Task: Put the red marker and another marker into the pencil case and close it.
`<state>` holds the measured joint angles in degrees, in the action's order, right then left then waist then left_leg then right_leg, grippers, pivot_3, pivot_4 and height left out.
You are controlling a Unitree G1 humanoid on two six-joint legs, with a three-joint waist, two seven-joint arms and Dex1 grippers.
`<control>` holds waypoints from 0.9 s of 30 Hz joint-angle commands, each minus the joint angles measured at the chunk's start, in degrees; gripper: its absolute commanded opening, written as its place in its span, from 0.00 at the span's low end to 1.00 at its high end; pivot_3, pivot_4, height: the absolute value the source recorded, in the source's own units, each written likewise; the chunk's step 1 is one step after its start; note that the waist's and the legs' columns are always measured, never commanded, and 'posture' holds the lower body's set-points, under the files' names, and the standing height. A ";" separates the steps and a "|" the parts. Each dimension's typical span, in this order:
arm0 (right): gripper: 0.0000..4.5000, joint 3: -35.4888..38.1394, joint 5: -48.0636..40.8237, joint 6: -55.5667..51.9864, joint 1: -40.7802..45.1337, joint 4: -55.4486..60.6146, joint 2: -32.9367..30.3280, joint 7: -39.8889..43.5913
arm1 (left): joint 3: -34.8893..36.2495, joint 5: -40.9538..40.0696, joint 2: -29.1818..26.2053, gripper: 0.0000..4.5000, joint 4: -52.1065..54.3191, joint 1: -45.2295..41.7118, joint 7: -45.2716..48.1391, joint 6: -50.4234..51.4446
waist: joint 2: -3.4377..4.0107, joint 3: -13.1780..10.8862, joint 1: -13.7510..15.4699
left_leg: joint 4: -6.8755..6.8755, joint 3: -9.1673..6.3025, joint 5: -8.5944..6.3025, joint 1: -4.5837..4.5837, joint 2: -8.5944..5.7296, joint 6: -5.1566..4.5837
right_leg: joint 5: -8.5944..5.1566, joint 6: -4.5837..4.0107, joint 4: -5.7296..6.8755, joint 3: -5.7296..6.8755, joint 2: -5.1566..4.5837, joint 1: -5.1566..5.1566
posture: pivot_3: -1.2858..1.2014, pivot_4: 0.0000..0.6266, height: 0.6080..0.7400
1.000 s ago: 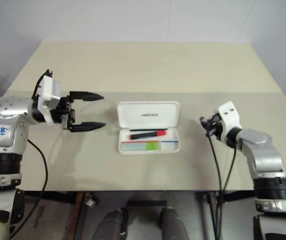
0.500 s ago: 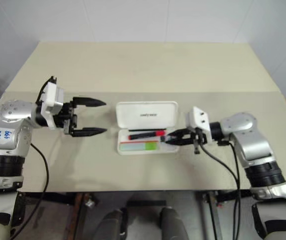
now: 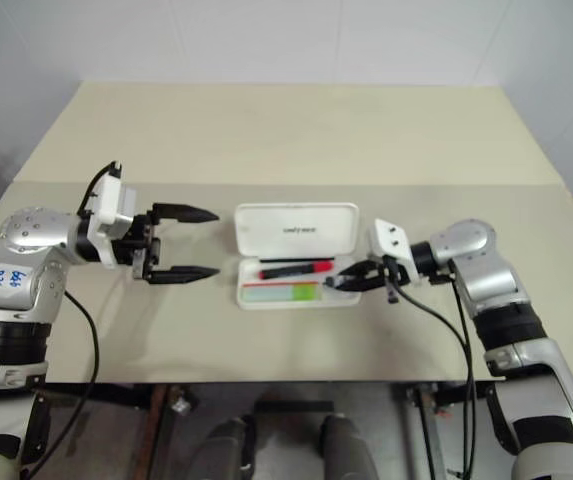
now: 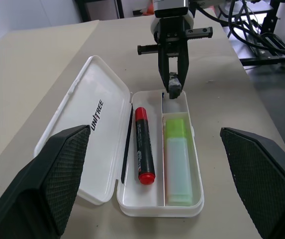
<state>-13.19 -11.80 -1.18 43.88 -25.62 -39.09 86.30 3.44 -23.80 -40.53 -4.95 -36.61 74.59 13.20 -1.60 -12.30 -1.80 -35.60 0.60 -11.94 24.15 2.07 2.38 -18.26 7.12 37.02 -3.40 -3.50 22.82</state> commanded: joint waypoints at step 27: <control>1.00 12.55 -15.81 -11.27 -5.30 20.87 -1.84 -0.81 | 5.18 -6.69 -1.37 1.00 0.24 -0.01 1.06 2.88 | 0.01 -0.01 0.25 | 0.02 -0.03 -0.01 0.01 0.04 0.02 | 0.00 -0.01 0.02 0.04 0.00 0.00 | 0.52 0.24 1.00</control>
<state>-3.51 -24.54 -9.94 39.53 -8.53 -39.46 85.54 5.76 -27.68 -41.00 -5.51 -36.97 75.40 15.16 -1.59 -12.31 -1.55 -35.59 0.56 -11.96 24.16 2.10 2.41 -18.26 7.11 37.03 -3.36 -3.52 22.82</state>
